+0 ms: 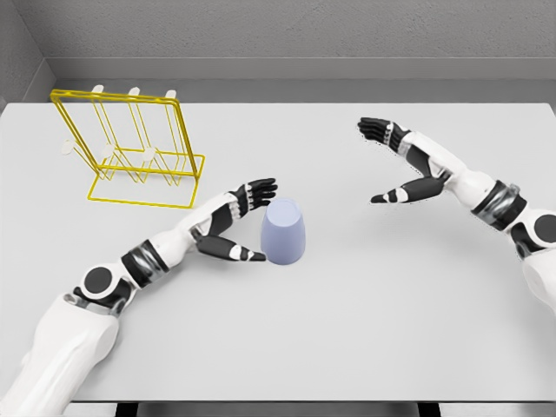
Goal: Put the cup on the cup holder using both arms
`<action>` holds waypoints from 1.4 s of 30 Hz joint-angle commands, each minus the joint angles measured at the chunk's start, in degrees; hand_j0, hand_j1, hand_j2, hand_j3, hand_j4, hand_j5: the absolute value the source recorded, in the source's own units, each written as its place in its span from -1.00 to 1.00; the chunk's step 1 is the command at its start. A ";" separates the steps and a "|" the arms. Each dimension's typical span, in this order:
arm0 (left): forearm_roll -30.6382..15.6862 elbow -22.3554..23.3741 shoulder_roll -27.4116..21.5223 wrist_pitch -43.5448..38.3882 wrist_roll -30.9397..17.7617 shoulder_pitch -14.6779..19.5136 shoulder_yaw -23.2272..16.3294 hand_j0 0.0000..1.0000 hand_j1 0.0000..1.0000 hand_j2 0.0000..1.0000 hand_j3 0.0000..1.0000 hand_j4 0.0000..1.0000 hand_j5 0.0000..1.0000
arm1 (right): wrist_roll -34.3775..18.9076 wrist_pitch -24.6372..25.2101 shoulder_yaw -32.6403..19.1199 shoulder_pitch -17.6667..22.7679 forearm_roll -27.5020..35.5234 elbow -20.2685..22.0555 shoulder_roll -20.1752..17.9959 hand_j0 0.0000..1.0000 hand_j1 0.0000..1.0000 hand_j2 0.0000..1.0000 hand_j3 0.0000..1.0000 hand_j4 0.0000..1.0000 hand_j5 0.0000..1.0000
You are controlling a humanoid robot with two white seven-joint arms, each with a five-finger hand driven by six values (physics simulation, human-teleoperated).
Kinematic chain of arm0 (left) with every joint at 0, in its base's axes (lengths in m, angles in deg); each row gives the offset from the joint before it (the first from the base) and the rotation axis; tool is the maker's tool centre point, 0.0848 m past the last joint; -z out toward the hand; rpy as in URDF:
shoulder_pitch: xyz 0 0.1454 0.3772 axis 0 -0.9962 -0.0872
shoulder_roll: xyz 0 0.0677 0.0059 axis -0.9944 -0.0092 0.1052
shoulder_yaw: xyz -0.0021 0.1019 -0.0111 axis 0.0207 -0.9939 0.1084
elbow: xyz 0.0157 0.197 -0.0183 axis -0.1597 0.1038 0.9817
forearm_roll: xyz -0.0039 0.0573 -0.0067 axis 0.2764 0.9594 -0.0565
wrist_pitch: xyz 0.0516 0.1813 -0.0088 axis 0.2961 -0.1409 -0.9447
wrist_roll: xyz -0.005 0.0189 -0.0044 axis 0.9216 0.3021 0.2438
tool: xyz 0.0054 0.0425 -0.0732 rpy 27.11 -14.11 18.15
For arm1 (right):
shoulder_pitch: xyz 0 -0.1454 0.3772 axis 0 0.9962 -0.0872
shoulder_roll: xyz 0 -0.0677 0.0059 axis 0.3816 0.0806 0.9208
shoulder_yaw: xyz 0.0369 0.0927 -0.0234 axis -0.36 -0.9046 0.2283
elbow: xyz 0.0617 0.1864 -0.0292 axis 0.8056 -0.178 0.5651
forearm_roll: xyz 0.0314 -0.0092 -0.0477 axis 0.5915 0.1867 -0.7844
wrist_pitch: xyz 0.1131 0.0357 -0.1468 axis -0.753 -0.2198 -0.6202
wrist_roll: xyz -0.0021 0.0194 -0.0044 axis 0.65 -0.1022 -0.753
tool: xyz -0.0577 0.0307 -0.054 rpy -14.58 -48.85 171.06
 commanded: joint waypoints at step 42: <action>1.95 1.07 4.38 -0.38 0.00 -0.09 -1.22 -0.28 -0.28 -0.28 -0.28 -0.28 -0.28 | 0.00 0.05 -3.16 -9.05 -39.80 -0.83 -8.47 1.00 1.00 1.00 1.00 1.00 1.00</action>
